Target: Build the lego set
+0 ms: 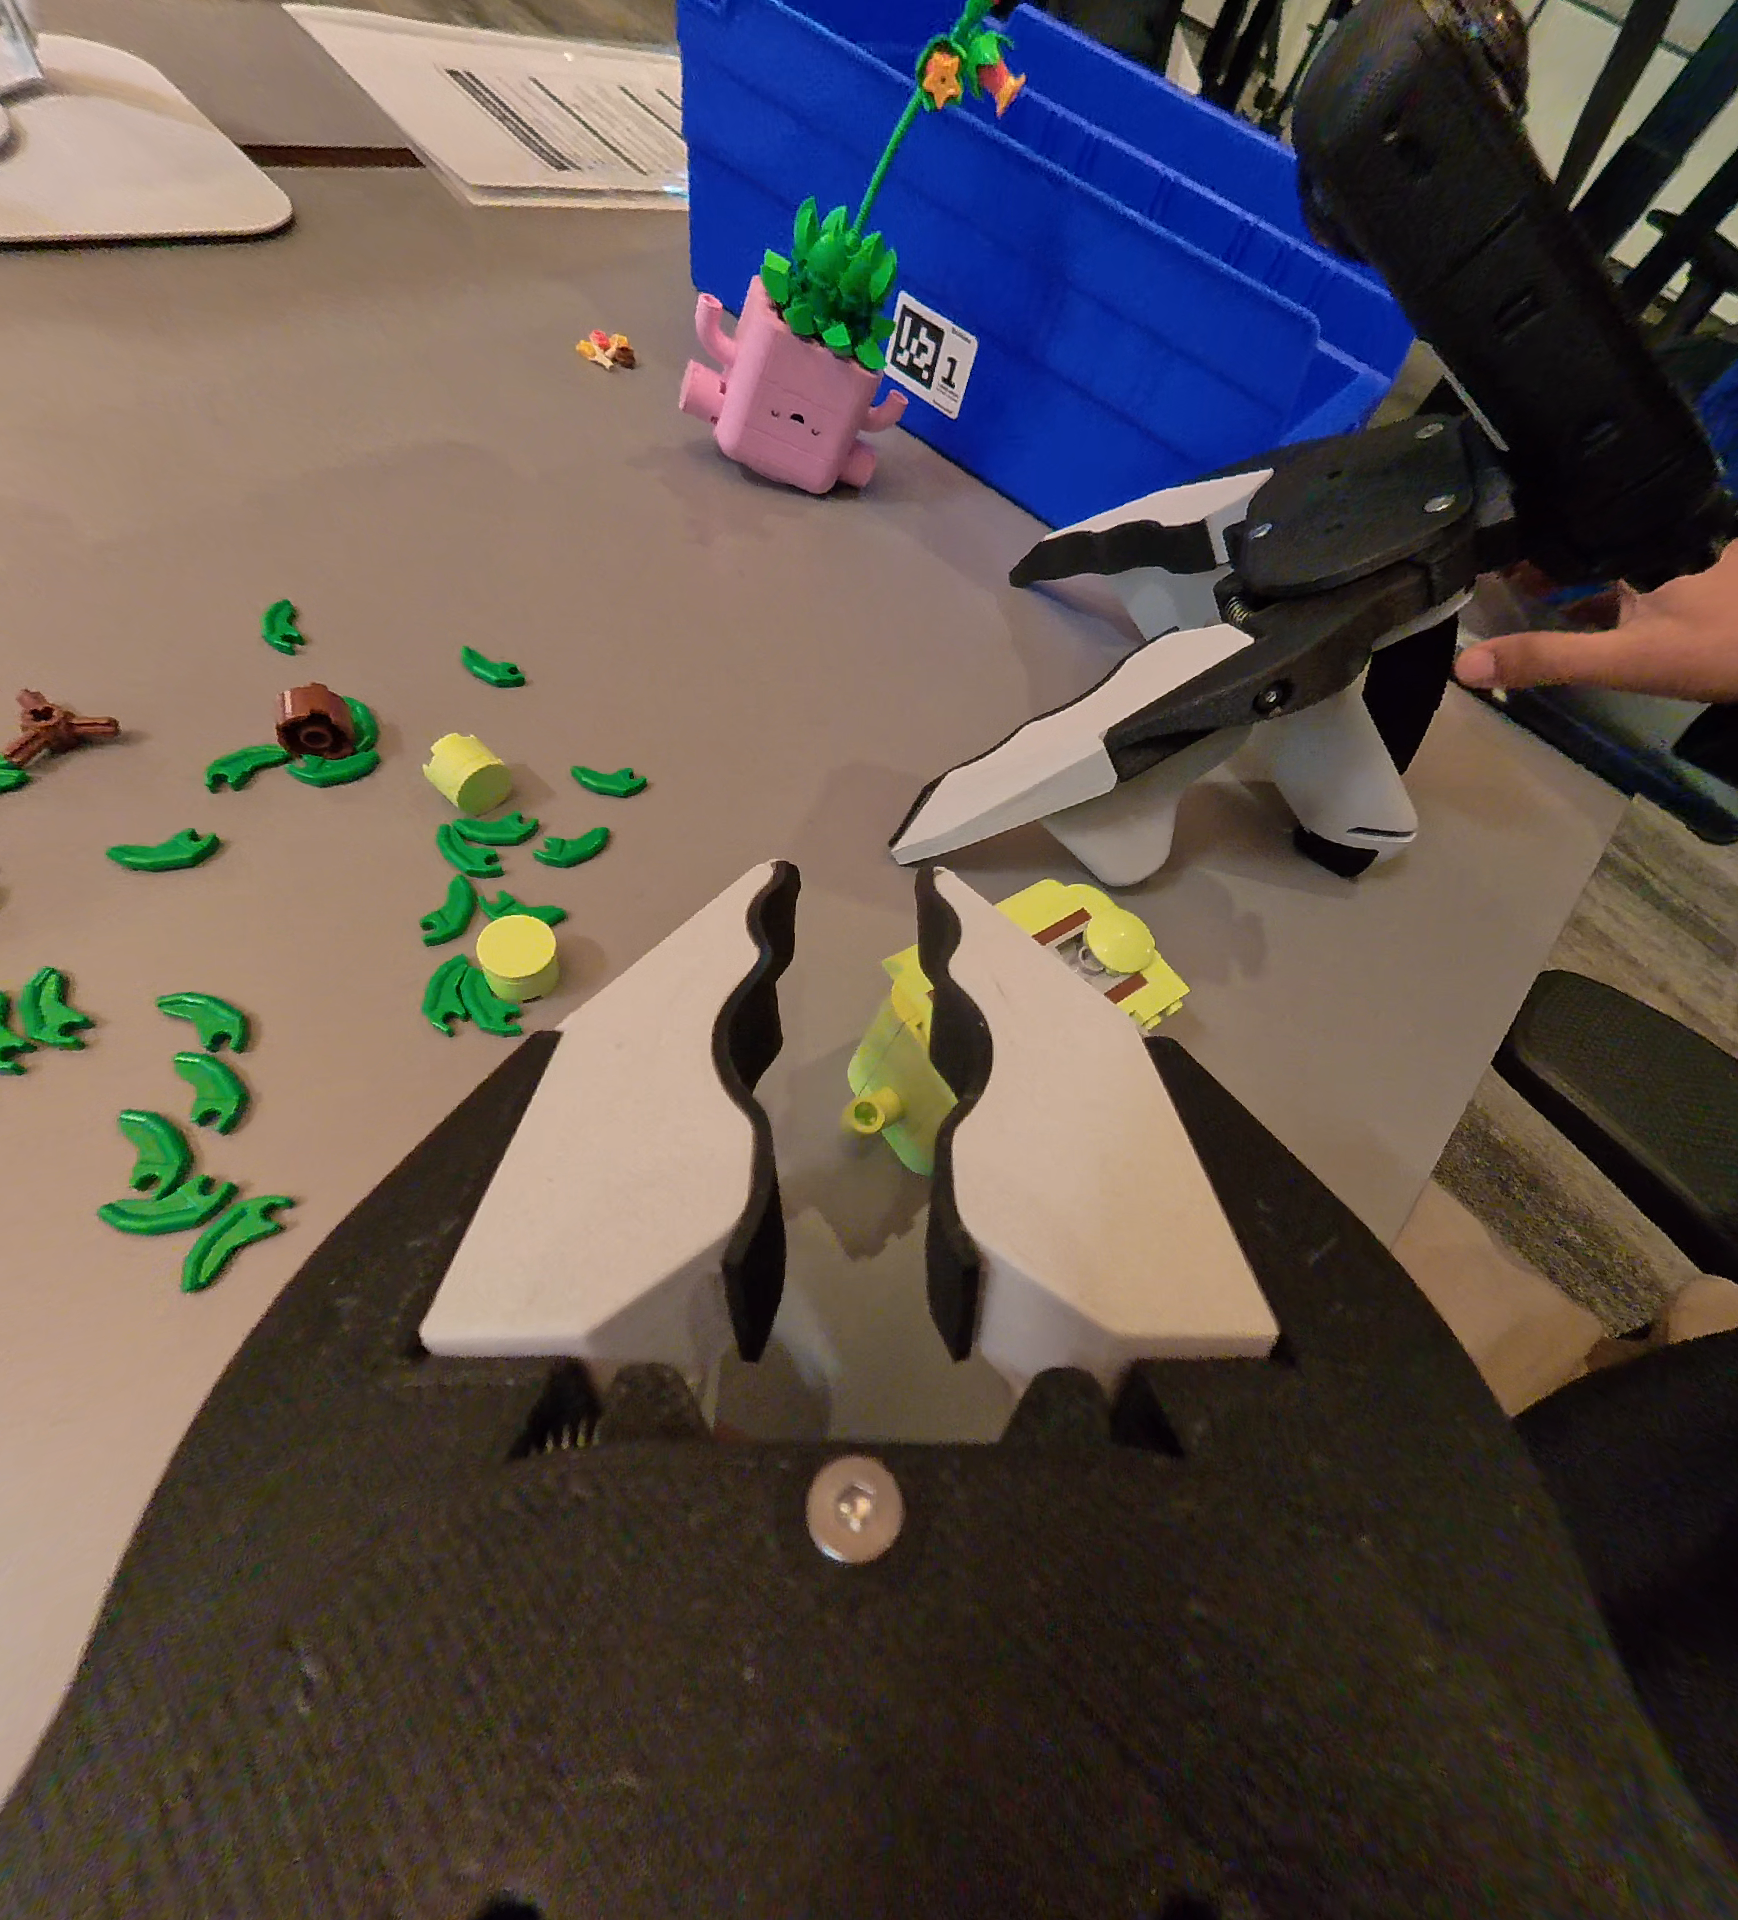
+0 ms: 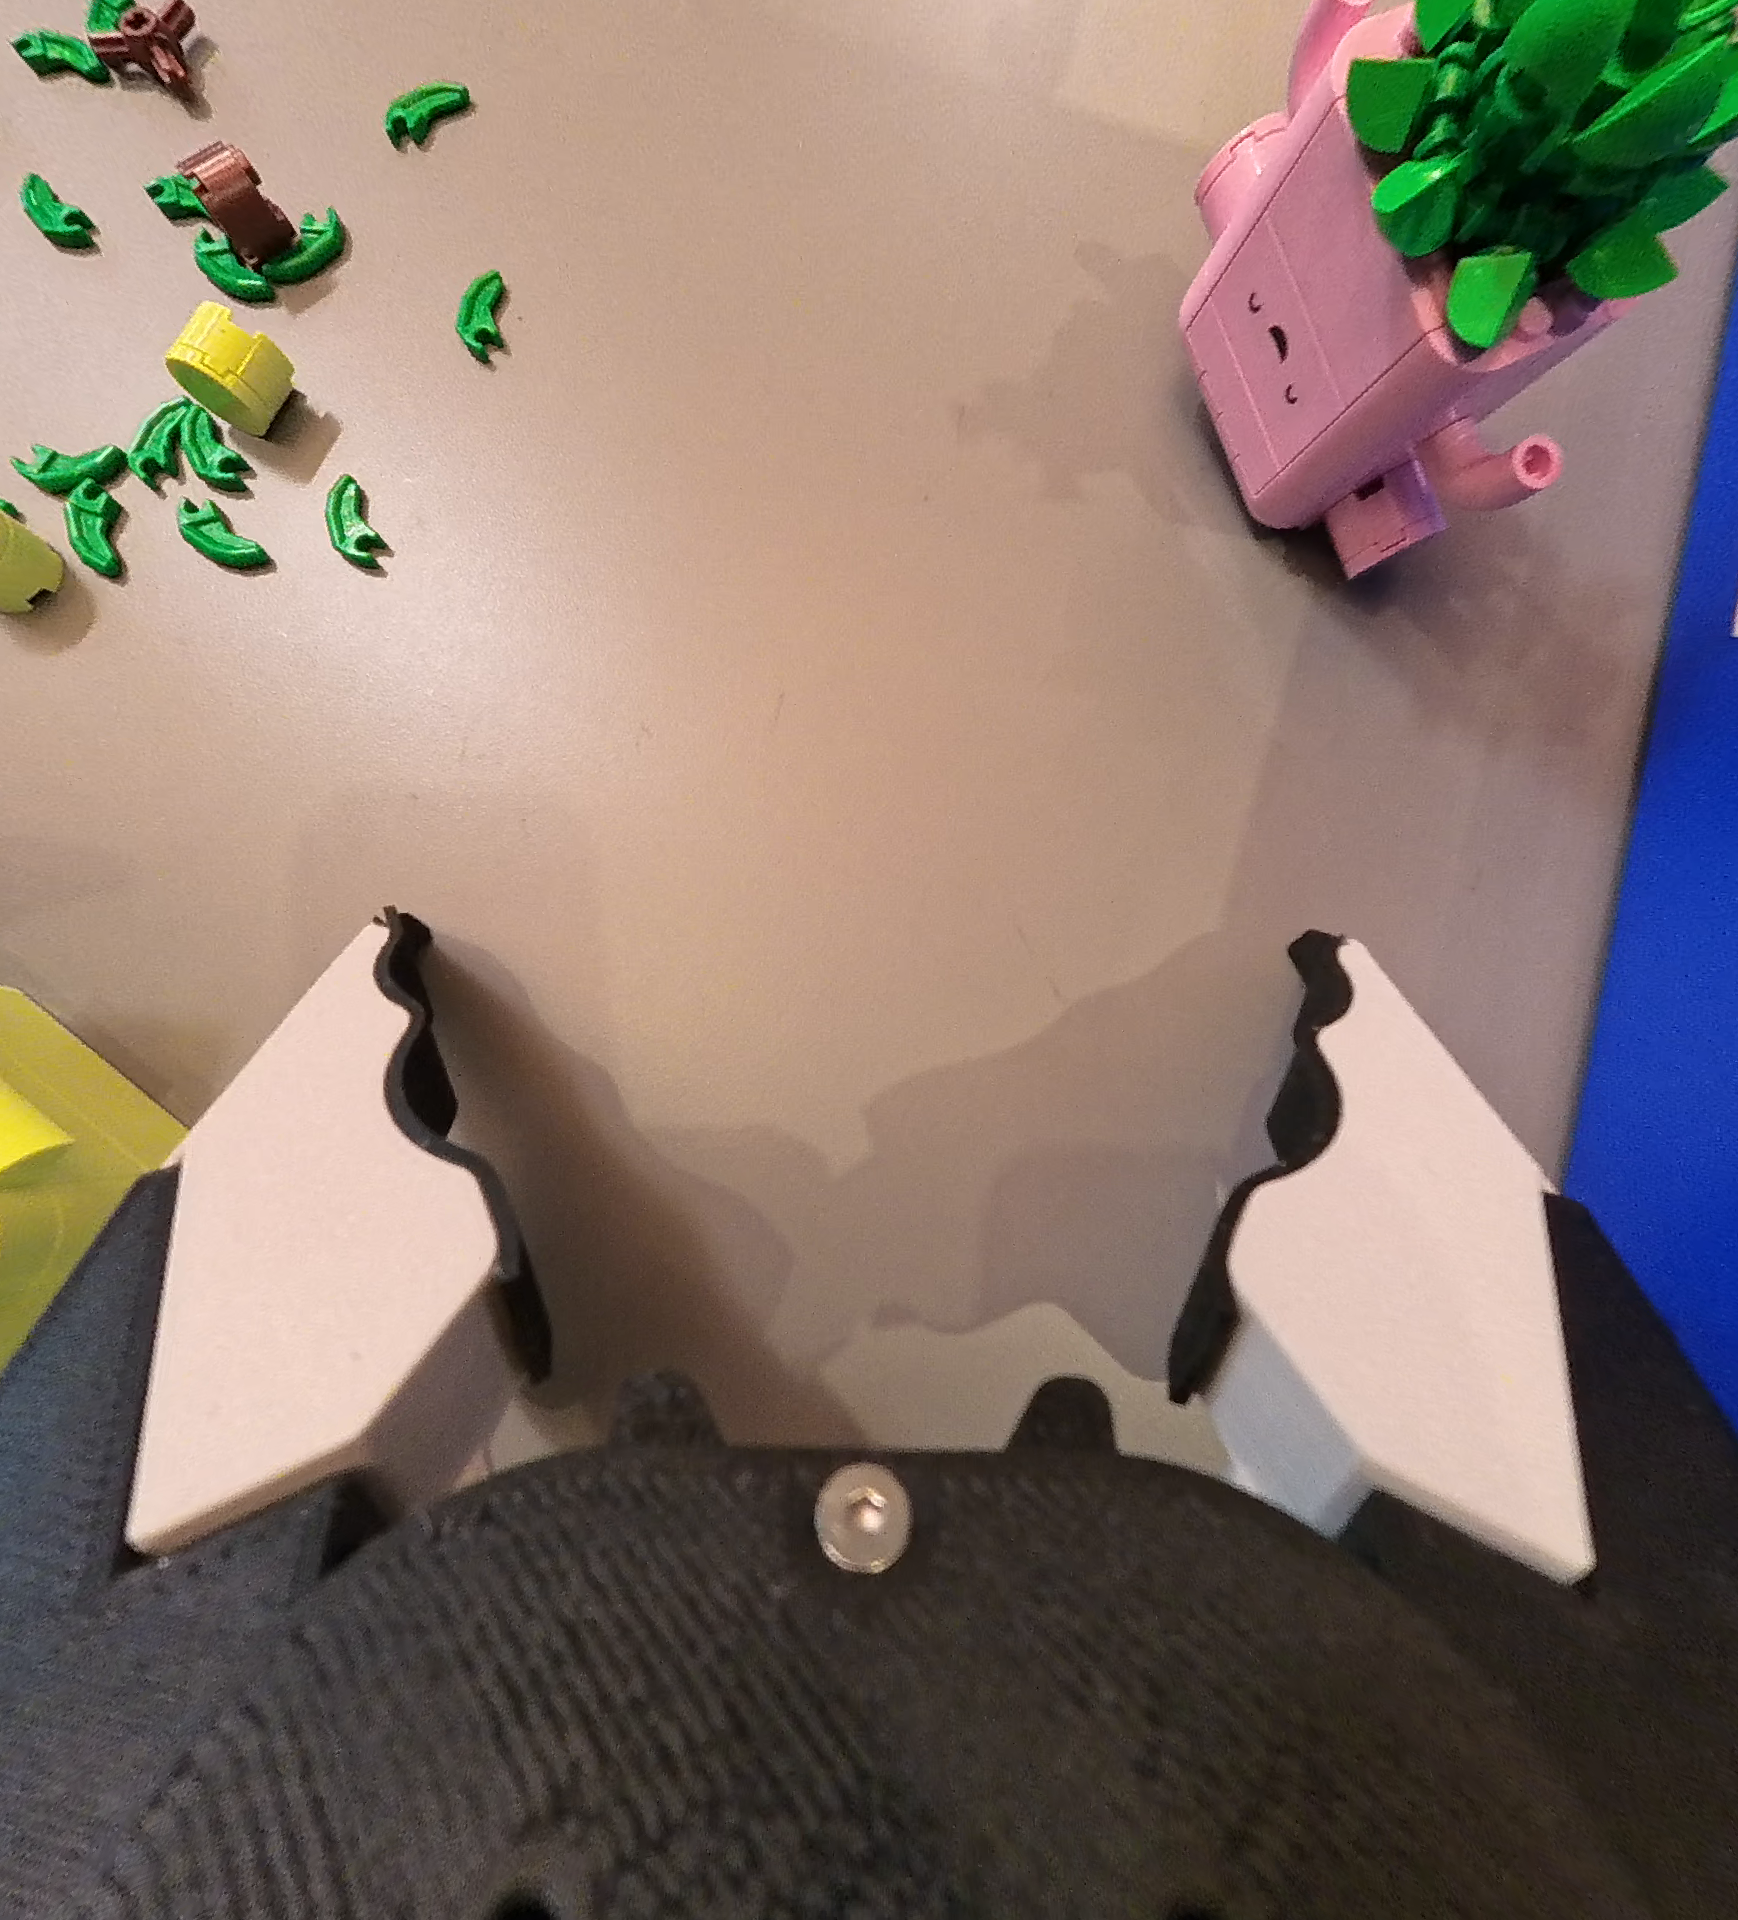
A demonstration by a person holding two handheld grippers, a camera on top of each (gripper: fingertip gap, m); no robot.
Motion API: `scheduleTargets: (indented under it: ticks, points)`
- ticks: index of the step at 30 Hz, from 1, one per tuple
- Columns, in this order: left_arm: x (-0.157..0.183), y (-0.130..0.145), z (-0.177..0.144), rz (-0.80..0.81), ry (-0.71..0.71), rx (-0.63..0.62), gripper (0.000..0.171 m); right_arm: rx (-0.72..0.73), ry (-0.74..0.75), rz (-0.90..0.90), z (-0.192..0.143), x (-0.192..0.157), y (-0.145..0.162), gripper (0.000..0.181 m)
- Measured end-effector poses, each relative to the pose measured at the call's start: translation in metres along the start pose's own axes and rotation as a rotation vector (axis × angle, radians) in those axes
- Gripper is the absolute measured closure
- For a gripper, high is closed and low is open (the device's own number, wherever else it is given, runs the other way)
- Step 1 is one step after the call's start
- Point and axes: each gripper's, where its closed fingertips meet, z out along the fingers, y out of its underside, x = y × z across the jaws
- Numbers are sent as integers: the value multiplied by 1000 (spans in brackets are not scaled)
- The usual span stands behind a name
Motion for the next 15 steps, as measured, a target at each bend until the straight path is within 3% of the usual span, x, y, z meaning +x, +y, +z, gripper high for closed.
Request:
scheduleTargets:
  ticks: [15]
  points:
    - [0, -6, -11, 15, -20, 26, 149, 0, 0, 0, 0, 0, 0, 22]
